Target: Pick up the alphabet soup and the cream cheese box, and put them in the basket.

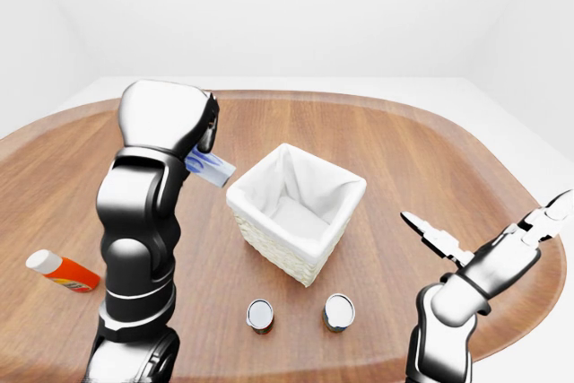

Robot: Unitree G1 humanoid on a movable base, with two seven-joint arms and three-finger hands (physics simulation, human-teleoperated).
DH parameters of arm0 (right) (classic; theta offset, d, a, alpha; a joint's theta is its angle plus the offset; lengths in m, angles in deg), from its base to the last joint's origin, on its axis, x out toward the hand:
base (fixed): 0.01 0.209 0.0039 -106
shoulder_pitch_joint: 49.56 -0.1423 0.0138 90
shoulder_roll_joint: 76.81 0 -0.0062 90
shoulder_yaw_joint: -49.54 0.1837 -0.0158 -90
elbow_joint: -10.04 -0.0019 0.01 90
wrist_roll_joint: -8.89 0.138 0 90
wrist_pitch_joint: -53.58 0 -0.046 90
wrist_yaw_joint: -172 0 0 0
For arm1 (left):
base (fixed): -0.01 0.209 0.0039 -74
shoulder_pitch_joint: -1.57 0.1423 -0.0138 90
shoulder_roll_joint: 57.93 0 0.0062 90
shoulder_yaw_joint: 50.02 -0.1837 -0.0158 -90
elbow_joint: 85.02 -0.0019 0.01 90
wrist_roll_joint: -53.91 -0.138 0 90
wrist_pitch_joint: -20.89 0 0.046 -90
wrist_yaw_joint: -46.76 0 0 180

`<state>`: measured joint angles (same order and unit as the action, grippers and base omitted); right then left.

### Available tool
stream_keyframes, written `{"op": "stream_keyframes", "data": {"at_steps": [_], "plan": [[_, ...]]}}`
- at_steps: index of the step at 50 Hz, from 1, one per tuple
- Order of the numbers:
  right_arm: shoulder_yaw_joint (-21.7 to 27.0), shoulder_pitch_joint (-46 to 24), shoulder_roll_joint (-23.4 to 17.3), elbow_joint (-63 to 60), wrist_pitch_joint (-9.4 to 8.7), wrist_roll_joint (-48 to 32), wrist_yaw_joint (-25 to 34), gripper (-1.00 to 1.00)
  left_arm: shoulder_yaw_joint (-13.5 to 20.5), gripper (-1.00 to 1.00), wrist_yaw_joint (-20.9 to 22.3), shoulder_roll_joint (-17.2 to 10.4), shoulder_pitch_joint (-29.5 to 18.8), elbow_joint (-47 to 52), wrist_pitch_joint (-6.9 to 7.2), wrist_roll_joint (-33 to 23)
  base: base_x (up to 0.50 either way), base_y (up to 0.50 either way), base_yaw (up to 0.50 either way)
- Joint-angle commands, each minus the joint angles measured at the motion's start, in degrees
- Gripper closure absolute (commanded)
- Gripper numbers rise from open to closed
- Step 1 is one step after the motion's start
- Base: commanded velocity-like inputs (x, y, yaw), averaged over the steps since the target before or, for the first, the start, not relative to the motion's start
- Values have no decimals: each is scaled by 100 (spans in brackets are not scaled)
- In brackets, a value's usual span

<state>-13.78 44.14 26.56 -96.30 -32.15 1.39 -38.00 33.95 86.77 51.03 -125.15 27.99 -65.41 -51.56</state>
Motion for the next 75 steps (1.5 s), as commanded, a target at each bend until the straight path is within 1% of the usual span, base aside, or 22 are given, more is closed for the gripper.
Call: {"op": "stream_keyframes", "data": {"at_steps": [1, 5, 7, 12, 17, 21, 24, 25, 28, 31, 33, 36, 38, 40, 43, 49, 50, 52, 60, 67, 69, 75], "plan": [[12, 1, 5, 9, 10, 19, 0, -100, -154, 100, 0, 289, -855, -1085, 18, -175, 0, 0, 0], [20, 41, 27, -135, -76, 38, 0, -100, -221, 100, 0, 389, -1075, -1707, 124, -305, 0, 0, 0], [19, 29, 28, -76, -24, 32, 0, -100, -255, 100, 0, 441, -1120, -1887, 130, -353, 0, 0, 0], [26, 28, 24, -66, -16, 46, 0, -100, -340, 100, 0, 555, -1225, -2533, 130, -545, 0, 0, 0], [21, 18, 18, -10, 29, 46, 0, -100, -350, 100, -252, 598, -1369, -3139, 130, -598, 0, 0, 0], [9, 12, 15, -25, 2, 39, 0, -100, -461, 100, -441, 702, -1359, -3480, 130, -750, 0, 0, 0], [0, 24, 23, -62, -29, 30, 0, -100, -562, 100, -694, 687, -1430, -3925, 130, -753, 0, 0, 0], [-2, 16, 21, -19, -5, 24, 0, -100, -599, 100, -764, 679, -1430, -4022, 130, -753, 0, 0, 0], [-5, 19, 21, -24, -8, 27, 0, -100, -812, 100, -1034, 597, -1428, -4376, 130, -753, 0, 0, 0], [-10, 11, 19, 12, 18, 21, 0, -100, -857, 100, -1234, 628, -1396, -4586, 130, -753, 0, 0, 0], [-14, 23, 24, -2, 18, 25, 0, -100, -1018, 100, -1489, 644, -1333, -4745, 130, -753, 0, 0, 0], [-17, 32, 28, -30, 3, 25, 0, -100, -1328, 100, -1699, 643, -1263, -4881, 130, -753, 0, 0, 0], [-23, 35, 33, -14, 22, 14, 0, -100, -1535, 100, -1740, 575, -1294, -5040, 130, -753, 0, 0, 0], [-26, 22, 26, 40, 55, 2, 0, -100, -1639, 100, -1829, 585, -1255, -5172, 130, -753, 0, 0, 0], [-17, 30, 26, -20, -4, 7, 0, -100, -1681, 100, -2047, 676, -1097, -5331, 130, -753, 0, 0, 0], [-19, 22, 25, 23, 32, -15, 0, -100, -1971, 100, -2347, 747, -1178, -5830, 130, -753, 0, 0, 0], [-11, 24, 23, -14, -3, 2, 0, -100, -2058, 100, -2482, 785, -1237, -5937, 130, -753, 0, 0, 0], [-9, 30, 24, 3, 22, -1, 0, -100, -2214, 100, -2536, 786, -1341, -6224, 130, -753, 0, 0, 0], [-14, 45, 32, -21, 10, 0, 0, -100, -2240, 100, -2908, 1052, -1548, -7080, 130, -753, 0, 0, 0], [-12, 47, 37, -4, 27, -1, 0, -100, -2248, 100, -3107, 1214, -1696, -7446, 130, -753, 0, 0, 0], [-10, 55, 41, -18, 20, 1, 0, -100, -2298, 100, -3146, 1229, -1745, -7550, 130, -753, 0, 0, 0], [-10, 47, 38, 0, 27, 6, 0, -100, -2171, 100, -3279, 1259, -1846, -7816, 130, -753, 0, 0, 0]]}}
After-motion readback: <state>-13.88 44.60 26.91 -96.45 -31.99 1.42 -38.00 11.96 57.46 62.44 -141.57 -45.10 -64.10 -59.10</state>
